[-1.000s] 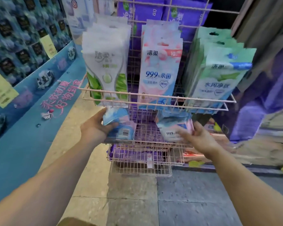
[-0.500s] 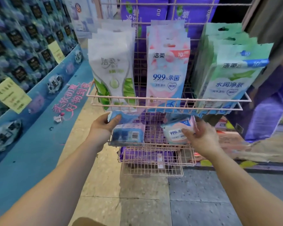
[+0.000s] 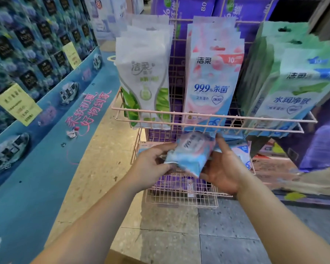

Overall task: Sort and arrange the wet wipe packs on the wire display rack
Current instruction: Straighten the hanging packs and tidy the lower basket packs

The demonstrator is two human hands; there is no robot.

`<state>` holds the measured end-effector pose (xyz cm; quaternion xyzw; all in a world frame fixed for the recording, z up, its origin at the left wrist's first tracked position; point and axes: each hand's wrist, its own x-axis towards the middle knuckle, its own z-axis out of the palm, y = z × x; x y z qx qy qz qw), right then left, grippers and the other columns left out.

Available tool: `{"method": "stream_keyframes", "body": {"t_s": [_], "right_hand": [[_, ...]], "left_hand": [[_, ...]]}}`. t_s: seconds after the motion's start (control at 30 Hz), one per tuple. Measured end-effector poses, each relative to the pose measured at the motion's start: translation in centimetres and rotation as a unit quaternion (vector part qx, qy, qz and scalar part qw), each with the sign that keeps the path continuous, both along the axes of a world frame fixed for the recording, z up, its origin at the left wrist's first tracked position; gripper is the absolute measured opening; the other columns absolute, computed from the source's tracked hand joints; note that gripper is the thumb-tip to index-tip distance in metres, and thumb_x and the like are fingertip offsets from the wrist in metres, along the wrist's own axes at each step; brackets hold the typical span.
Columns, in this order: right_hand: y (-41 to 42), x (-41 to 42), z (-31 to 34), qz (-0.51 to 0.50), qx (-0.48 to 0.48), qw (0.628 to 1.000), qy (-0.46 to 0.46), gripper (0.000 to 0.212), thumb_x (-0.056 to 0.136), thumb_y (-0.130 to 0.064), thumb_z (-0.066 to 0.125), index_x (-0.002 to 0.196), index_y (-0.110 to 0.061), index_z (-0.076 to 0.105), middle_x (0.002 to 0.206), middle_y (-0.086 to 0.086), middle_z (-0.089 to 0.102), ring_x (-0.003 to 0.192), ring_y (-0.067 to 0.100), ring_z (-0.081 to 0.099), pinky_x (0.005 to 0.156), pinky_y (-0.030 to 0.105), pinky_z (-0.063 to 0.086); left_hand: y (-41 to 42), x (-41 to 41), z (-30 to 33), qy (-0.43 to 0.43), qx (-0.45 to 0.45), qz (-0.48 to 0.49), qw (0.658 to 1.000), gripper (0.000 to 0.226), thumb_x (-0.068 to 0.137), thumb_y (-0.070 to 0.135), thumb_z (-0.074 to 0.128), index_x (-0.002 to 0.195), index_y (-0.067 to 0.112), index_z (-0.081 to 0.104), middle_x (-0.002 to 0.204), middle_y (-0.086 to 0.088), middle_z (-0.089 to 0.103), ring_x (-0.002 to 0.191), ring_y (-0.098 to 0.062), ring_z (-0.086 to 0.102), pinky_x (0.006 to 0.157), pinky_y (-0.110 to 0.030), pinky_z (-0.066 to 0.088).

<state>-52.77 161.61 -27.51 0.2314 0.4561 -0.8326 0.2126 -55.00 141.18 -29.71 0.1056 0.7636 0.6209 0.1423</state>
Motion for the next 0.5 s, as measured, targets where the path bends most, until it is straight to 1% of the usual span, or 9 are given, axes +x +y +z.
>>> {"method": "stream_keyframes", "body": {"t_s": [0.07, 0.1, 0.17, 0.23, 0.27, 0.3, 0.37, 0.43, 0.5], "right_hand": [[0.1, 0.1, 0.0, 0.005, 0.021, 0.999, -0.024, 0.054, 0.081, -0.058, 0.054, 0.109, -0.013, 0.063, 0.094, 0.012, 0.071, 0.076, 0.025, 0.072, 0.059, 0.035, 0.06], [0.1, 0.0, -0.1, -0.001, 0.024, 0.999, -0.03, 0.043, 0.083, -0.049, 0.057, 0.107, -0.013, 0.062, 0.091, 0.011, 0.07, 0.071, 0.024, 0.072, 0.056, 0.034, 0.06], [0.1, -0.2, -0.4, -0.027, 0.012, 1.0, -0.01, 0.039, 0.079, -0.033, 0.063, 0.11, -0.01, 0.059, 0.102, 0.014, 0.066, 0.082, 0.029, 0.07, 0.064, 0.04, 0.062], [-0.2, -0.4, -0.8, -0.053, -0.022, 0.998, 0.03, 0.049, 0.068, -0.025, 0.071, 0.112, -0.008, 0.058, 0.11, 0.018, 0.065, 0.092, 0.032, 0.068, 0.08, 0.044, 0.059], [-0.4, -0.4, -0.9, -0.059, -0.043, 0.996, 0.05, 0.058, 0.059, -0.025, 0.079, 0.111, -0.008, 0.059, 0.111, 0.018, 0.067, 0.094, 0.031, 0.068, 0.083, 0.042, 0.058], [-0.6, -0.3, -1.2, -0.058, -0.058, 0.995, 0.064, 0.067, 0.052, -0.023, 0.085, 0.112, -0.006, 0.06, 0.114, 0.019, 0.067, 0.095, 0.03, 0.069, 0.084, 0.041, 0.058], [-0.7, -0.4, -1.5, -0.056, -0.06, 0.994, 0.076, 0.067, 0.06, -0.017, 0.079, 0.122, -0.001, 0.056, 0.123, 0.021, 0.064, 0.102, 0.03, 0.066, 0.086, 0.038, 0.058], [-0.5, -0.5, -1.5, -0.041, -0.009, 0.996, 0.081, 0.066, 0.067, -0.015, 0.07, 0.129, 0.002, 0.052, 0.126, 0.022, 0.061, 0.103, 0.03, 0.064, 0.088, 0.038, 0.057], [0.0, -0.8, -1.1, -0.008, 0.075, 0.993, 0.088, 0.068, 0.064, -0.026, 0.075, 0.125, -0.003, 0.057, 0.118, 0.018, 0.065, 0.097, 0.029, 0.062, 0.09, 0.039, 0.052]], "left_hand": [[0.3, -0.1, -0.2, 0.017, -0.025, 0.008, 1.0, 0.058, 0.077, -0.007, 0.07, 0.105, 0.043, 0.062, 0.115, 0.008, 0.066, 0.096, -0.011, 0.068, 0.086, -0.035, 0.057], [0.2, -0.2, -0.3, 0.011, -0.022, 0.011, 1.0, 0.059, 0.077, -0.008, 0.068, 0.109, 0.042, 0.062, 0.118, 0.009, 0.065, 0.1, -0.013, 0.067, 0.09, -0.04, 0.055], [0.2, -0.4, -0.1, -0.099, 0.101, 0.028, 0.99, 0.06, 0.079, -0.017, 0.057, 0.123, 0.024, 0.057, 0.121, -0.004, 0.064, 0.1, -0.023, 0.066, 0.089, -0.052, 0.054], [0.2, -0.5, 0.5, -0.236, 0.278, 0.057, 0.929, 0.052, 0.077, -0.015, 0.056, 0.124, 0.007, 0.051, 0.115, -0.017, 0.064, 0.093, -0.031, 0.065, 0.079, -0.052, 0.057], [0.3, -0.6, 0.9, -0.261, 0.312, 0.069, 0.911, 0.045, 0.076, -0.005, 0.06, 0.119, 0.003, 0.054, 0.11, -0.019, 0.066, 0.091, -0.031, 0.066, 0.075, -0.05, 0.058], [0.4, -0.6, 1.1, -0.268, 0.3, 0.078, 0.912, 0.041, 0.074, 0.006, 0.065, 0.113, 0.001, 0.057, 0.106, -0.018, 0.069, 0.09, -0.03, 0.068, 0.075, -0.049, 0.059], [0.4, -0.7, 1.1, -0.254, 0.205, 0.077, 0.942, 0.044, 0.068, 0.02, 0.071, 0.108, 0.003, 0.062, 0.103, -0.016, 0.073, 0.091, -0.031, 0.07, 0.084, -0.053, 0.056], [0.0, -0.7, 1.2, -0.233, 0.14, 0.067, 0.96, 0.045, 0.069, 0.027, 0.072, 0.108, 0.006, 0.063, 0.105, -0.017, 0.073, 0.094, -0.035, 0.068, 0.091, -0.054, 0.052], [-0.5, -1.1, 1.4, -0.214, 0.13, 0.068, 0.966, 0.034, 0.08, 0.025, 0.069, 0.106, 0.002, 0.065, 0.105, -0.021, 0.072, 0.093, -0.038, 0.067, 0.089, -0.057, 0.052]]}}
